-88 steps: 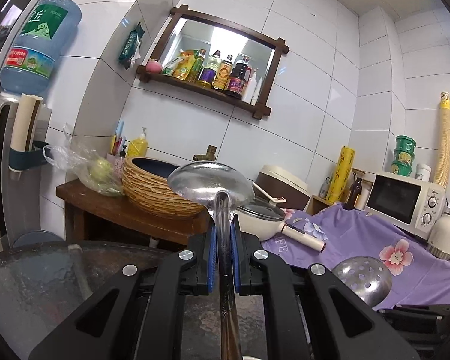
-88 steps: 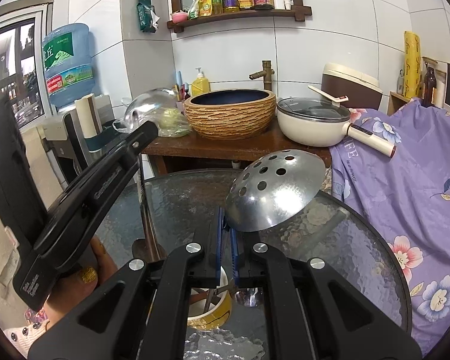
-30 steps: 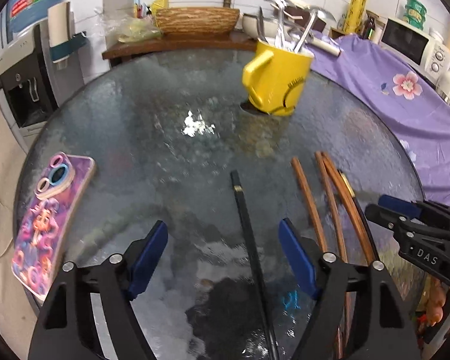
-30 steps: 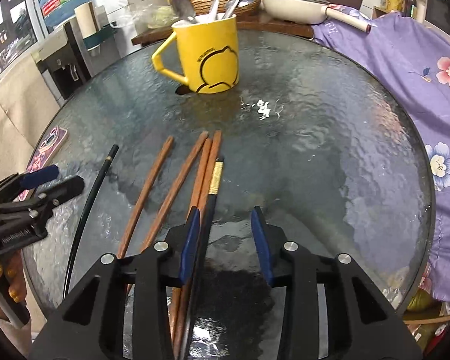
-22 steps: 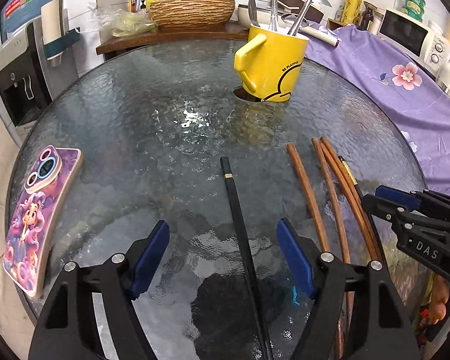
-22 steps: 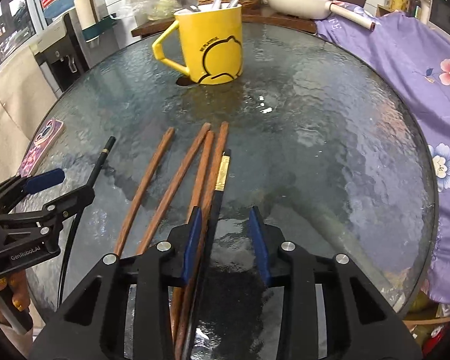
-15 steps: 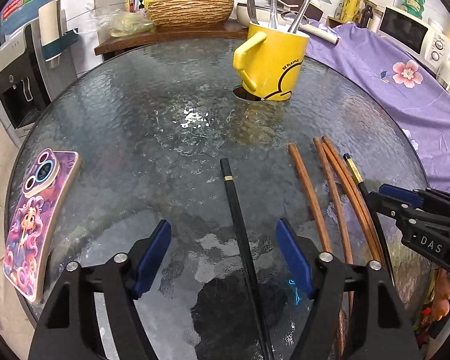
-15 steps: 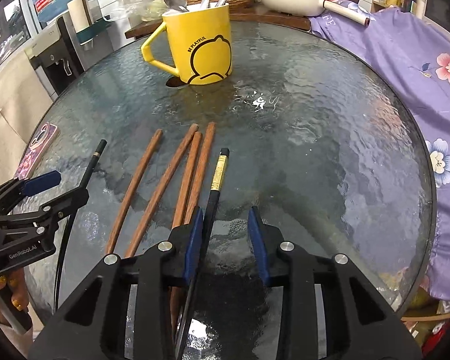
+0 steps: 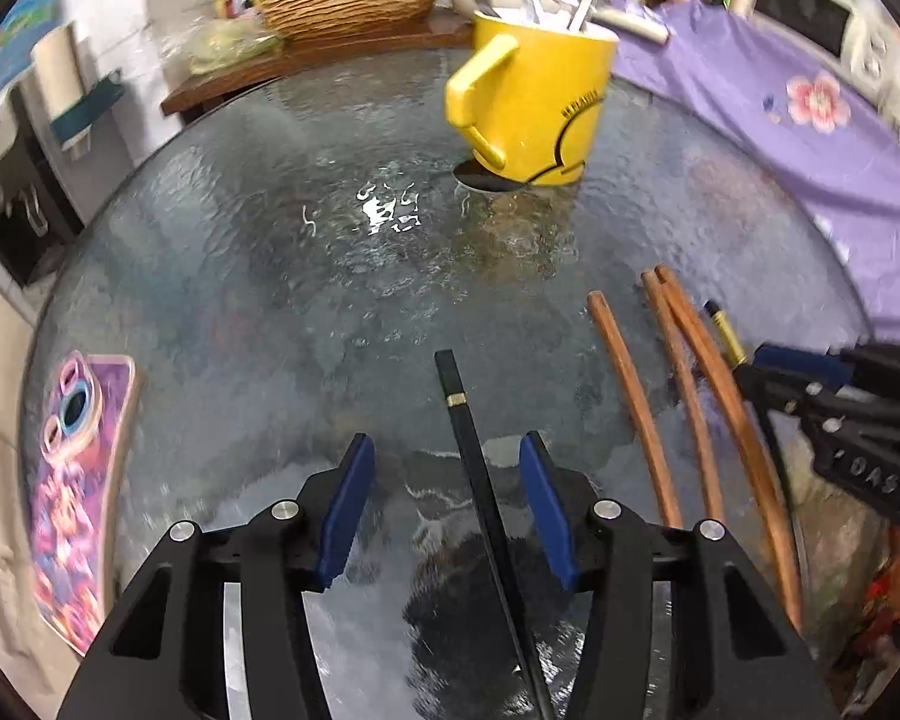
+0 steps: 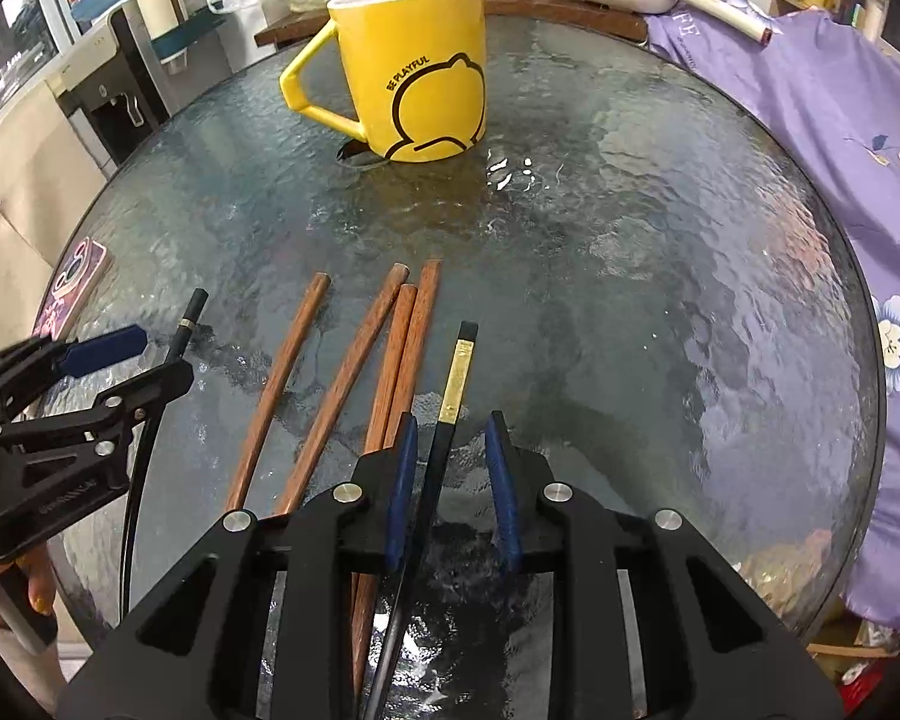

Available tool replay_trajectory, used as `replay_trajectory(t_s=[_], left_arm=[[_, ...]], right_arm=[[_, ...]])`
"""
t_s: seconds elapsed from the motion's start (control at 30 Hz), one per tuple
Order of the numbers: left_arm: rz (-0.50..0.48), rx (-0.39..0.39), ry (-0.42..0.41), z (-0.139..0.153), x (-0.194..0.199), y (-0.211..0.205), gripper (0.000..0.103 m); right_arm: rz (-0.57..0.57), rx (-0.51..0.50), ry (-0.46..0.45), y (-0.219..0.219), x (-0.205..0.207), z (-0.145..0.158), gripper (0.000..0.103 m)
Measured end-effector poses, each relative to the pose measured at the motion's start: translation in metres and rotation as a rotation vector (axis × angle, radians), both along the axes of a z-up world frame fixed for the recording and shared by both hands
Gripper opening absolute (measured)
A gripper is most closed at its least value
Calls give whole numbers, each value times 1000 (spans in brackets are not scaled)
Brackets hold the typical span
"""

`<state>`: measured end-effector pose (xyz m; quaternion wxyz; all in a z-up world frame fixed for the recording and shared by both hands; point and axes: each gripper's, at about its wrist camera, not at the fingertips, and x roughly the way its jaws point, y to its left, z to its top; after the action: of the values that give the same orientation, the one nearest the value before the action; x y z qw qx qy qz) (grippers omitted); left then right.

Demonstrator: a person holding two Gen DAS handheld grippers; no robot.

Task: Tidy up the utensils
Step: 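Close left tool on the black chopstick while right tool grasps the gold-tipped chopstick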

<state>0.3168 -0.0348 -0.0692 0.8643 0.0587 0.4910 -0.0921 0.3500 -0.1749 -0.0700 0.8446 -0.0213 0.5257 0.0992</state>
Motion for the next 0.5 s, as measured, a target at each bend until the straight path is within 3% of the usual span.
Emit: replay_trajectory(t_s=[0.3, 0.5], left_arm=[[-64, 15, 67, 2, 16, -2, 46], [-77, 24, 79, 2, 18, -8, 41]], right_arm=[[68, -62, 73, 11, 21, 1, 22], [62, -68, 56, 14, 25, 1, 16]])
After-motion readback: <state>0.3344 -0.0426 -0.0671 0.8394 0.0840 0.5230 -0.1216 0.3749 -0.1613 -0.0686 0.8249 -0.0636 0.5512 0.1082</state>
